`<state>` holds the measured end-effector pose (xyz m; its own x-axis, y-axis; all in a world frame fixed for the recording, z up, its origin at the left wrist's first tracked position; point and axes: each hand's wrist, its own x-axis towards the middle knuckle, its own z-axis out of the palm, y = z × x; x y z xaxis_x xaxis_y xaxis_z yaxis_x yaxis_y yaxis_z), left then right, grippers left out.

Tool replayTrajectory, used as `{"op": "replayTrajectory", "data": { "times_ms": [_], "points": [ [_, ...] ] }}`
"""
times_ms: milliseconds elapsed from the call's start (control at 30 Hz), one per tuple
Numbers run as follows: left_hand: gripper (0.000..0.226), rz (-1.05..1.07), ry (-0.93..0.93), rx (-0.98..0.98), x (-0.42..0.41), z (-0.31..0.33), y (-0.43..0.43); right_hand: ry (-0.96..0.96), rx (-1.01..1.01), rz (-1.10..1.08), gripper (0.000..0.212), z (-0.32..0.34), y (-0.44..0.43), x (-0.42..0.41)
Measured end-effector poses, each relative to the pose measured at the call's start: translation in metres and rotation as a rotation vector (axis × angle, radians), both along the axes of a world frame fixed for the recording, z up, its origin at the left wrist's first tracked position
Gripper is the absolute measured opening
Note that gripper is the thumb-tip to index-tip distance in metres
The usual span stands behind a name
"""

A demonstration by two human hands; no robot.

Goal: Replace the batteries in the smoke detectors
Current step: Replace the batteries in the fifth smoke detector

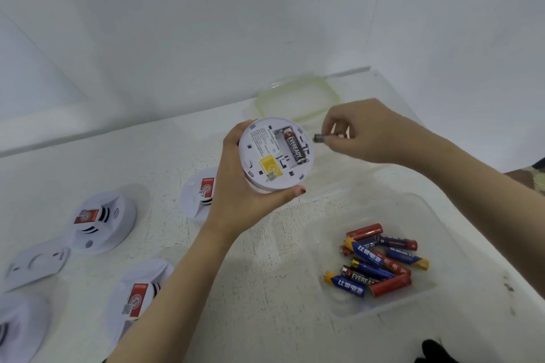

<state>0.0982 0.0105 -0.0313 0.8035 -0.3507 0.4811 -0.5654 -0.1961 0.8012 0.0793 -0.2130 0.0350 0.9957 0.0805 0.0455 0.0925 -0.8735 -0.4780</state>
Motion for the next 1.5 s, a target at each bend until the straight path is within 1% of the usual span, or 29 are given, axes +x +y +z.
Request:
{"op": "replayTrajectory", "data": {
  "times_ms": [67, 100, 167, 300, 367, 433, 533, 633, 700, 767, 800, 867, 900, 933, 1000, 1033, 1133, 1267, 1400, 1500],
  "points": [
    [0.094, 0.003, -0.004, 0.006, 0.0, 0.0, 0.0, -0.225, 0.14, -0.019, 0.011, 0.008, 0.009, -0.01],
    [0.094, 0.004, -0.007, 0.009, 0.0, 0.001, 0.0, -0.306, 0.198, -0.009, 0.01, 0.012, 0.015, -0.016],
    [0.094, 0.004, -0.002, 0.006, -0.002, 0.003, 0.0, -0.397, 0.23, 0.055, 0.01, 0.015, 0.027, -0.025],
    [0.095, -0.007, 0.013, -0.014, -0.007, 0.007, -0.001, -0.502, 0.028, 0.22, 0.011, 0.005, 0.042, -0.035],
    [0.094, -0.02, 0.012, -0.029, -0.009, 0.008, 0.0, -0.553, -0.014, 0.253, 0.012, -0.002, 0.045, -0.037],
    [0.093, -0.035, 0.018, -0.053, -0.011, 0.009, 0.003, -0.568, -0.012, 0.27, 0.016, -0.007, 0.046, -0.04],
    [0.092, -0.037, 0.026, -0.084, -0.016, 0.011, 0.005, -0.559, 0.03, 0.298, 0.028, -0.01, 0.044, -0.044],
    [0.092, -0.043, 0.034, -0.109, -0.021, 0.012, 0.008, -0.558, 0.086, 0.314, 0.03, -0.014, 0.043, -0.049],
    [0.093, -0.042, 0.021, -0.12, -0.025, 0.013, 0.012, -0.532, 0.167, 0.265, 0.03, -0.016, 0.044, -0.052],
    [0.095, -0.045, 0.002, -0.117, -0.029, 0.014, 0.016, -0.422, 0.306, 0.209, 0.039, -0.015, 0.048, -0.054],
    [0.096, -0.045, -0.011, -0.114, -0.032, 0.016, 0.017, -0.309, 0.425, 0.214, 0.048, -0.013, 0.052, -0.056],
    [0.099, -0.043, -0.033, -0.119, -0.037, 0.022, 0.02, -0.04, 0.761, 0.261, 0.065, -0.008, 0.06, -0.059],
    [0.098, -0.054, -0.032, -0.134, -0.039, 0.025, 0.022, 0.042, 0.886, 0.264, 0.069, -0.006, 0.064, -0.06],
    [0.094, -0.063, -0.028, -0.148, -0.041, 0.028, 0.024, 0.074, 0.949, 0.263, 0.067, -0.003, 0.068, -0.061],
    [0.09, -0.069, -0.022, -0.168, -0.044, 0.03, 0.032, 0.061, 0.98, 0.278, 0.057, 0.003, 0.078, -0.062],
    [0.091, -0.066, -0.021, -0.176, -0.046, 0.031, 0.037, 0.054, 0.988, 0.281, 0.056, 0.005, 0.084, -0.062],
    [0.096, -0.033, -0.05, -0.149, -0.05, 0.033, 0.056, 0.057, 1.026, 0.255, 0.062, 0.005, 0.102, -0.061],
    [0.106, 0.038, -0.086, -0.088, -0.059, 0.036, 0.087, 0.059, 1.042, 0.286, 0.062, 0.004, 0.134, -0.06],
    [0.1, 0.155, -0.12, -0.015, -0.069, 0.042, 0.124, 0.088, 1.087, 0.295, 0.06, 0.007, 0.17, -0.06],
    [0.097, 0.226, -0.092, -0.006, -0.077, 0.046, 0.151, 0.102, 1.076, 0.303, 0.059, 0.009, 0.199, -0.059]
  ]
}}
